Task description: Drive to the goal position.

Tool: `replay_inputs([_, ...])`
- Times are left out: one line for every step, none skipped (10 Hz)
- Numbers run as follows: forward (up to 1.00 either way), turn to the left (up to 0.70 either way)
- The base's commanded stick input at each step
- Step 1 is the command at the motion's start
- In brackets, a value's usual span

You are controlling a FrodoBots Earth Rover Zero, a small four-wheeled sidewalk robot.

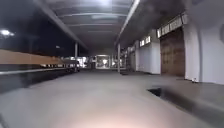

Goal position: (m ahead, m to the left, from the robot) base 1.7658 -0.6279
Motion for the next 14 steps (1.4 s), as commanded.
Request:
replay_inputs([1.0, 0.05])
replay_inputs([1.0, 0.12])
replay_inputs([1.0, 0.18])
replay_inputs([1.0, 0.07])
replay_inputs([1.0, 0.04])
replay_inputs([1.0, 0.03])
replay_inputs([1.0, 0.03])
replay_inputs([1.0, 0.03])
replay_inputs([1.0, 0.03])
replay_inputs([1.0, 0.03])
replay_inputs([1.0, 0.03])
replay_inputs([1.0, 0.03])
replay_inputs([1.0, 0.03])
replay_inputs([1.0, 0.03])
